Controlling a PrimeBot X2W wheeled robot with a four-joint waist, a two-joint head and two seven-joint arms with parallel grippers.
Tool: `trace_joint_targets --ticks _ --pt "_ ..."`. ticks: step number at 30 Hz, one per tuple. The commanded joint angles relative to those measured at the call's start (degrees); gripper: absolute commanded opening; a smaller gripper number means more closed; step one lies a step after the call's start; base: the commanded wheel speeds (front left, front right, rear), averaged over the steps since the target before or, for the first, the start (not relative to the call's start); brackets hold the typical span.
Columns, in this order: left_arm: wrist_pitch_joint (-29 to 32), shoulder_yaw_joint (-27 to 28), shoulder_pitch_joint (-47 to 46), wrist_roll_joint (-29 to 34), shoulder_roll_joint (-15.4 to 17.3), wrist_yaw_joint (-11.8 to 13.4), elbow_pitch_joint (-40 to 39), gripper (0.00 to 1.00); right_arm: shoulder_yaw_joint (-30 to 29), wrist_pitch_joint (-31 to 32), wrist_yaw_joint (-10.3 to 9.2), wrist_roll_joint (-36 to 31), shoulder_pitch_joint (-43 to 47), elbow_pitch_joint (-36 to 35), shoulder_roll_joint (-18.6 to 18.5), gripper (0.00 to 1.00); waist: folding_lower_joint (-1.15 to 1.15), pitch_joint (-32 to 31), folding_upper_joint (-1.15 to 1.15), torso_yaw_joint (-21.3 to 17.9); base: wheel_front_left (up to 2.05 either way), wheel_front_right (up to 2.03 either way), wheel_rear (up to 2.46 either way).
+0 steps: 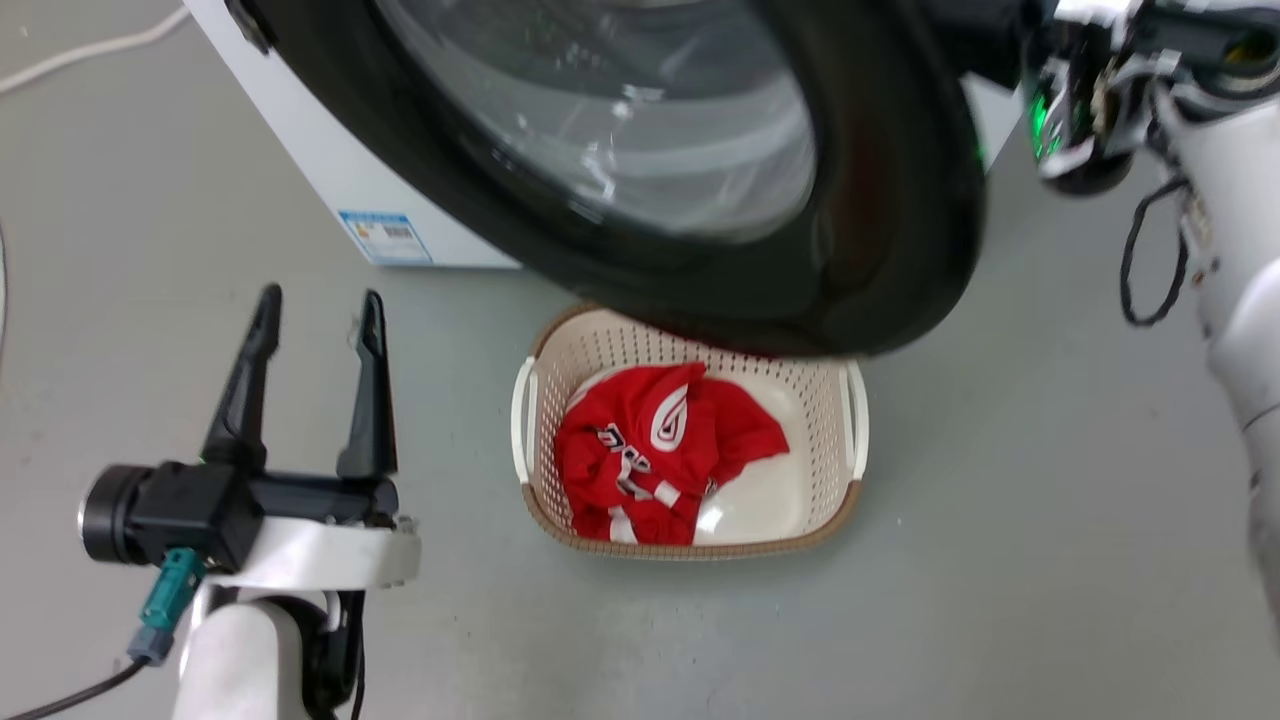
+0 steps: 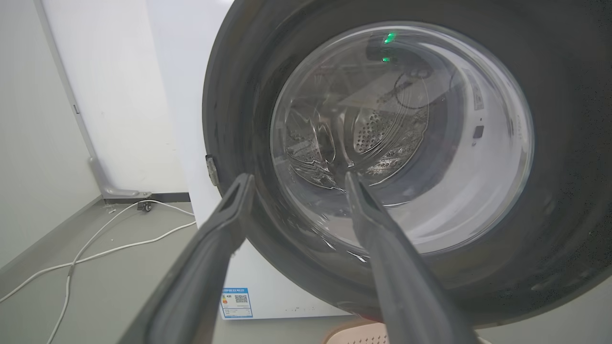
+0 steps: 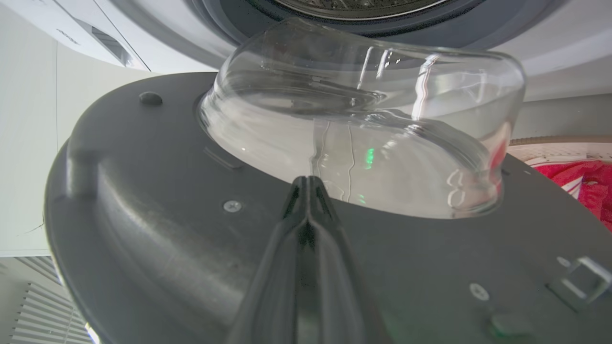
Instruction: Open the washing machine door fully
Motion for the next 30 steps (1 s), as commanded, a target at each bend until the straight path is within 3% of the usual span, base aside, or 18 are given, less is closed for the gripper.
trace_joint_targets --ticks 1,9,17,25,30 --pt "-0.1 -0.1 1.1 0.4 -0.3 -0.1 0.3 1.0 0.2 1.6 0.0 0.8 2.6 -1.5 1.2 0.0 0.0 -2.6 0.0 -0.4 0.0 0.0 0.0" --pt "-0.1 -1.2 4.7 1.1 -0.7 -0.1 1.3 1.0 1.6 8.2 0.0 3.2 15.1 -12.1 4.3 0.0 0.0 -7.8 0.0 -0.4 0.0 0.0 0.0" --pt "-0.1 -2.2 7.0 1.2 -0.9 -0.1 1.8 1.0 3.8 9.3 0.0 5.6 24.0 -20.6 6.0 0.0 0.0 -10.6 0.0 0.2 0.0 0.0 0.0" --pt "-0.1 -3.1 7.6 0.7 -1.2 -0.1 2.1 1.0 10.9 5.4 0.0 11.4 30.9 -28.7 6.4 0.0 0.0 -11.3 0.0 1.6 0.0 0.0 0.0" --pt "-0.1 -2.8 7.4 0.6 -1.3 -0.1 2.1 1.0 15.9 -0.7 0.0 14.3 32.5 -32.2 6.1 0.0 0.0 -11.0 0.0 1.6 0.0 0.0 0.0"
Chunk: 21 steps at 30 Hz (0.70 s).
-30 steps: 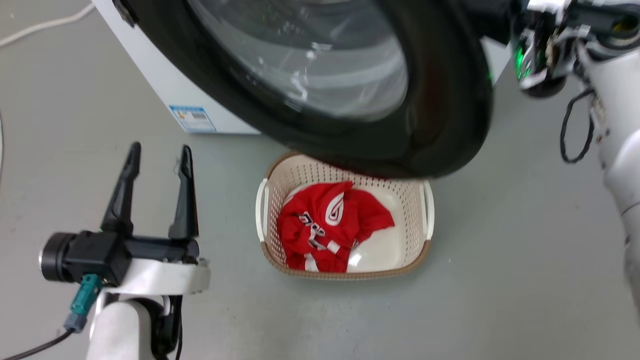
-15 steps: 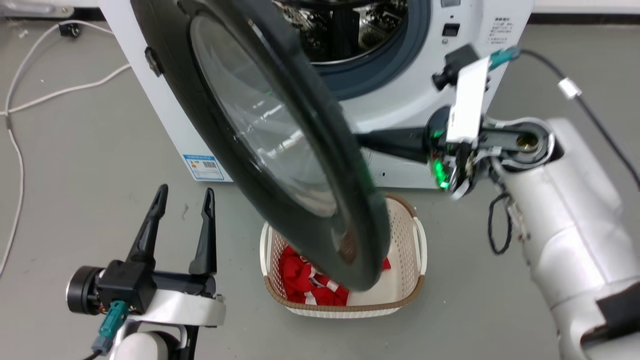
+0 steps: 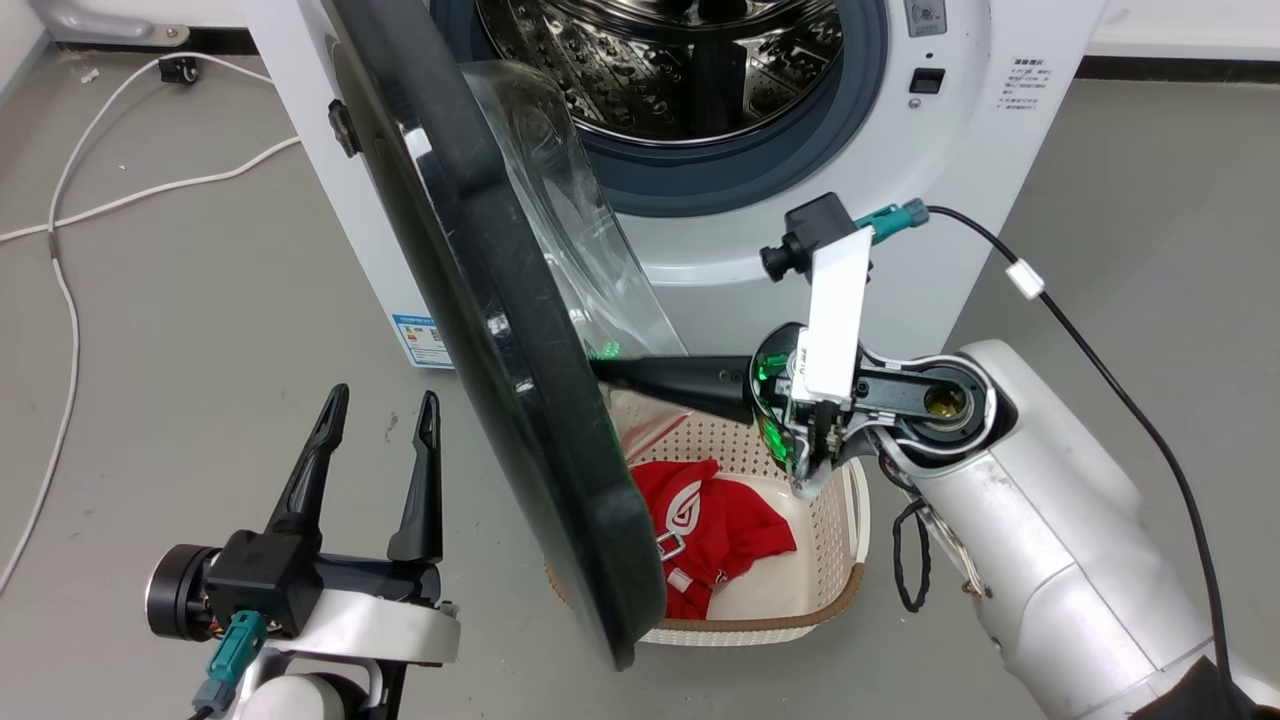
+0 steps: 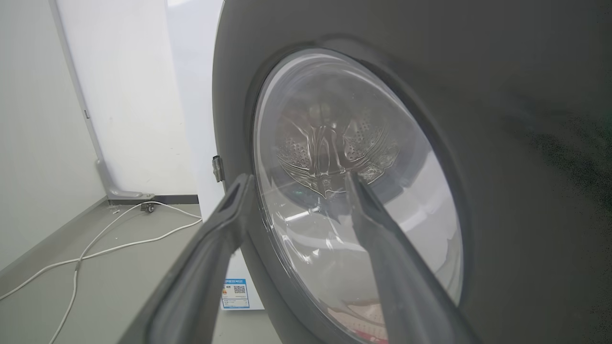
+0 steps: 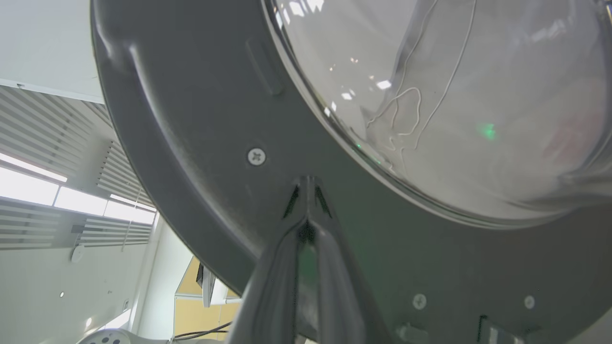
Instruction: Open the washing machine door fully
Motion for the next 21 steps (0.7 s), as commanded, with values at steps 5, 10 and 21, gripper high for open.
trace_joint_targets --ticks 5,10,21 --pt "-0.1 0.1 0.3 -0.3 -0.1 -0.1 0.0 1.0 -1.2 -13.3 0.0 -2.4 2.3 -0.9 0.1 0.0 0.01 -0.1 0.0 -0.2 0.0 0.0 0.0" --pt "-0.1 0.4 1.1 -0.4 -0.2 -0.1 0.2 1.0 -6.2 -31.5 0.0 -8.0 6.7 -3.1 -1.5 0.0 0.01 -0.8 0.0 -0.5 0.0 0.0 0.0" --pt "-0.1 1.0 2.7 -0.2 -0.2 -0.1 1.4 1.0 -13.0 -59.4 0.0 -21.0 26.5 -12.1 -7.0 1.0 0.01 -3.5 0.0 -1.4 0.0 0.0 0.0"
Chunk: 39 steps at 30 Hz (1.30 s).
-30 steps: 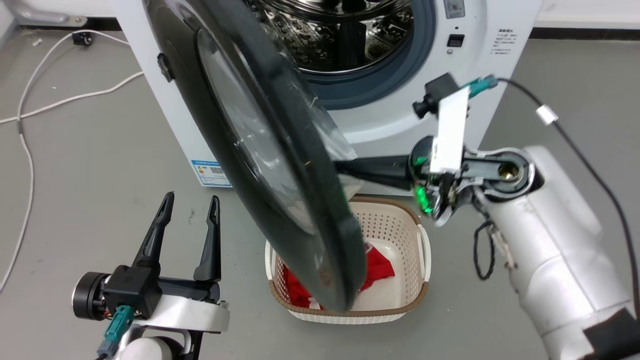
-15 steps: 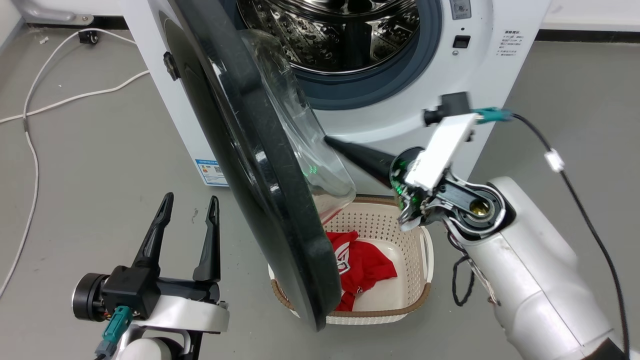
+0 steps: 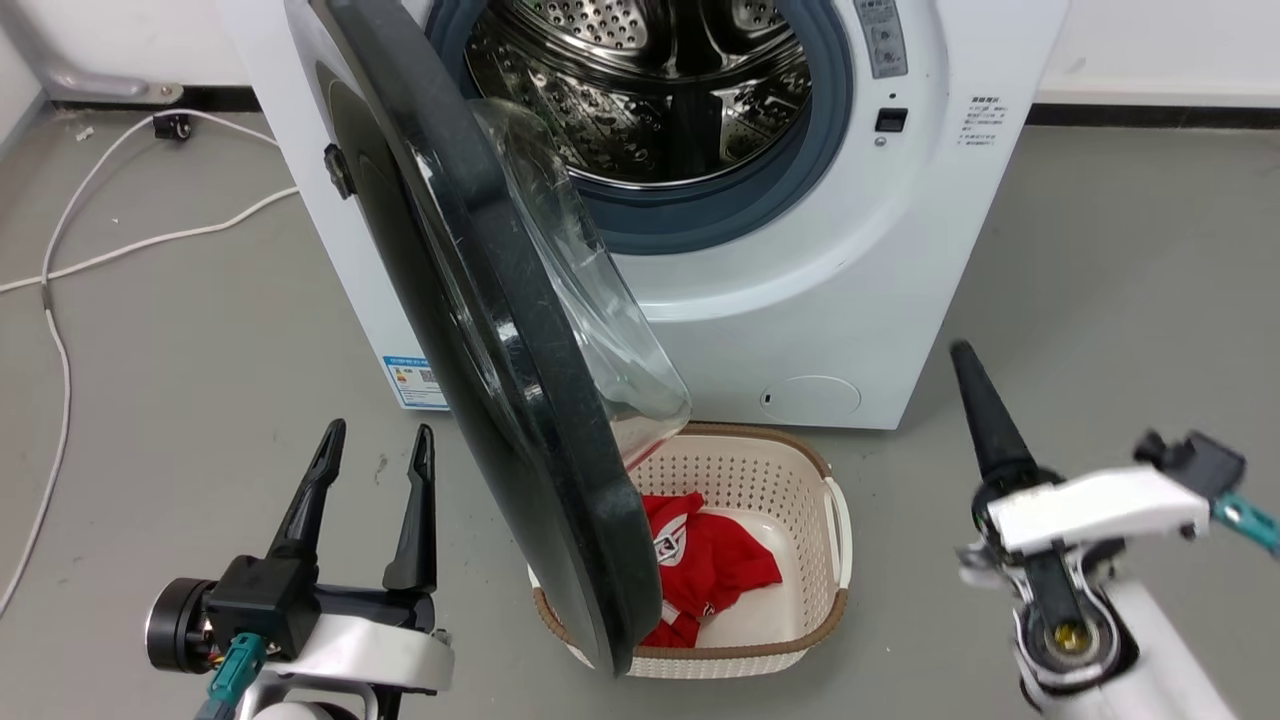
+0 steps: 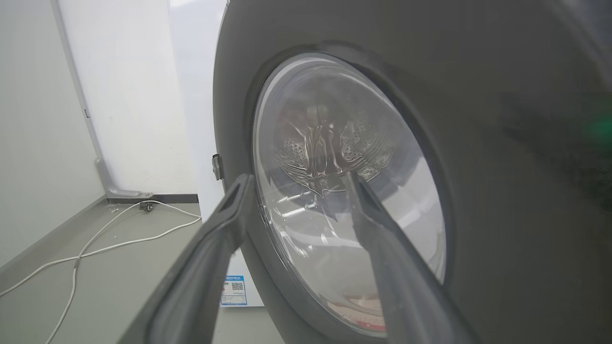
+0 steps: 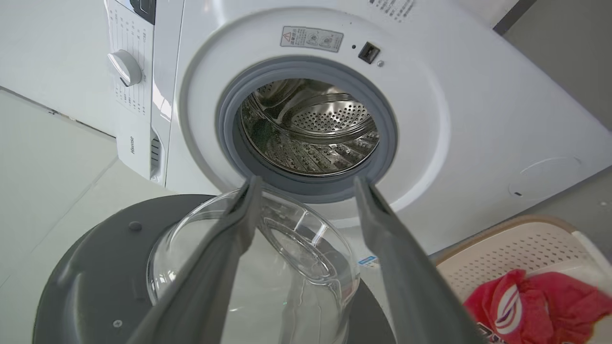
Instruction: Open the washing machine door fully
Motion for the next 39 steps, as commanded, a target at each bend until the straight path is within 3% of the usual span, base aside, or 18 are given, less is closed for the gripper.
trace_joint_targets --ticks 1,6,12,16,17,18,24,30,39 --pt "-0.1 0.3 0.7 -0.1 0.0 -0.1 0.1 1.0 -0.5 -1.7 0.0 -2.1 1.7 -0.5 -0.4 1.0 0.01 -0.3 0.0 -0.1 0.0 0.0 0.0" --pt "-0.1 1.0 1.2 -0.2 -0.1 0.1 -0.2 1.0 -7.4 -5.1 0.0 -14.1 7.9 -2.2 0.7 1.0 0.01 -1.0 0.0 -0.6 0.0 0.0 0.0" --pt "-0.1 2.0 0.6 -0.1 0.0 0.3 -0.8 1.0 -22.5 -5.2 0.0 -39.3 12.6 -13.3 5.9 1.0 0.01 -0.7 0.0 -1.1 0.0 0.0 0.0" --pt "-0.1 2.6 -0.2 0.0 -0.1 0.3 -0.9 1.0 -25.4 -5.2 -0.01 -55.3 14.7 -22.2 7.2 1.0 0.01 -0.5 0.0 -1.1 0.0 0.0 0.0" --pt "-0.1 2.9 -0.5 0.2 -0.1 0.3 -1.1 1.0 -24.4 -5.2 -0.01 -63.7 16.4 -27.3 7.3 1.0 0.01 -0.5 0.0 -1.1 0.0 0.0 0.0" --pt "-0.1 3.0 -0.6 0.3 0.0 0.3 -1.1 1.0 -23.6 -5.2 -0.01 -66.8 17.0 -28.9 7.3 1.0 0.01 -0.5 0.0 -1.1 0.0 0.0 0.0" --pt "-0.1 3.4 -0.4 0.7 0.0 0.3 -1.4 1.0 -19.6 -4.5 -0.02 -74.1 22.2 -31.8 7.3 1.0 0.01 -0.6 0.0 -1.3 0.0 0.0 0.0" --pt "-0.1 3.3 -0.5 1.2 0.0 0.1 -1.5 1.0 -19.1 -4.5 -0.02 -71.5 25.1 -25.7 7.3 1.0 0.01 -0.3 0.0 -1.8 0.0 0.0 0.0" --pt "-0.1 2.9 -0.7 1.4 0.0 0.1 -1.2 1.0 -19.1 -5.1 -0.02 -71.1 23.0 -23.7 7.3 1.0 0.01 0.0 0.0 -1.7 0.0 0.0 0.0"
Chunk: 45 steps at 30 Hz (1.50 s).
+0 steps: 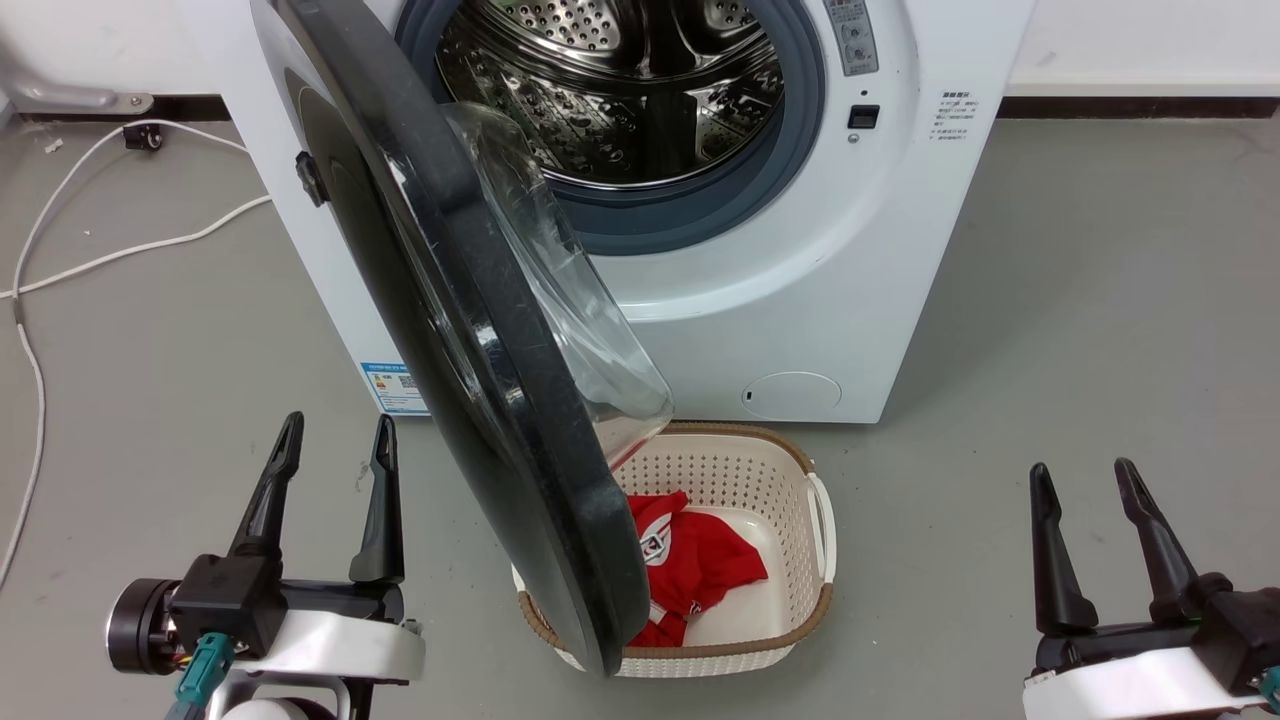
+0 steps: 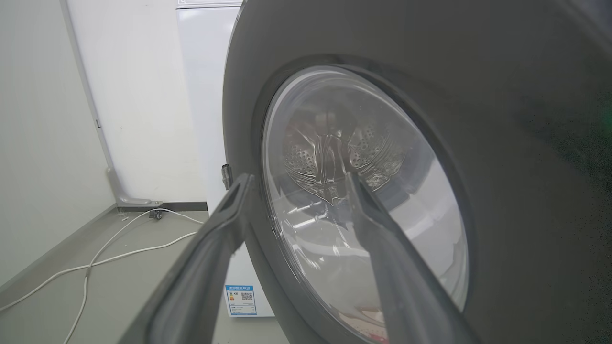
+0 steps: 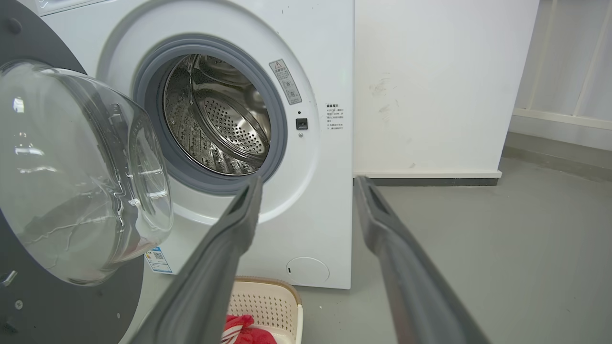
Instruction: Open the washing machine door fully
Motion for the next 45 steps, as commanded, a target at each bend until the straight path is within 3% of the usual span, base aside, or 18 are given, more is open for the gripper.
trace_joint_targets --ticks 1,7,8,9,18,25,29,33,36,45 --pt "-0.1 -0.1 -0.8 0.3 0.0 0.0 0.1 1.0 0.0 -0.3 -0.04 0.1 -1.1 0.1 0.2 1.0 0.0 0.0 0.0 0.0 0.0 0.0 0.0" --pt "-0.1 -0.3 -0.6 0.4 0.0 0.0 0.1 1.0 0.1 -0.4 -0.04 -0.1 -0.9 0.4 0.2 1.0 0.0 0.0 0.0 0.0 0.0 0.0 0.0" --pt "-0.1 -0.4 -0.6 0.4 0.0 0.0 0.0 0.37 0.0 -0.4 -0.04 -0.2 -0.9 0.4 0.2 1.0 0.0 0.0 0.0 0.0 0.0 0.0 0.0" --pt "-0.1 -0.4 -0.6 0.2 0.0 0.0 0.0 0.0 0.0 -0.4 -0.04 -0.2 -0.9 0.4 0.2 1.0 0.0 0.1 0.0 -0.1 0.0 0.0 0.0" --pt "-0.1 0.3 -1.9 -0.1 0.0 -0.1 -4.1 0.0 -0.1 -0.4 -0.04 0.3 -1.2 0.4 0.2 1.0 0.0 0.2 0.0 -0.1 0.0 0.0 0.0" --pt "-0.1 2.8 -5.4 -1.5 0.0 0.3 -16.2 0.0 -0.1 -0.4 -0.04 0.9 -1.1 0.9 0.2 1.0 0.0 -0.1 0.0 0.1 0.0 0.0 0.0" --pt "-0.1 1.6 -7.6 -0.4 0.0 0.1 -25.0 0.0 0.0 -0.4 -0.04 1.1 -1.1 1.3 0.2 1.0 0.0 -0.4 0.0 0.0 0.0 0.0 0.0" --pt "-0.1 -3.9 -8.8 0.4 0.5 0.0 -31.4 0.0 0.0 -0.4 -0.04 1.3 -1.0 1.6 0.2 1.0 0.0 -0.7 0.0 -0.2 0.0 0.0 0.0" --pt "-0.1 -12.9 -7.3 -0.7 1.6 -0.1 -33.1 0.0 -0.1 -0.4 -0.04 1.6 -1.0 1.9 0.2 1.0 0.0 -0.9 0.0 -0.4 0.0 0.0 0.0" --pt "-0.1 -31.1 0.0 -6.1 5.9 -0.1 -23.7 0.0 -0.4 -0.4 -0.04 2.1 0.0 2.7 0.2 1.0 0.0 -1.8 0.0 -0.2 0.0 0.0 0.0"
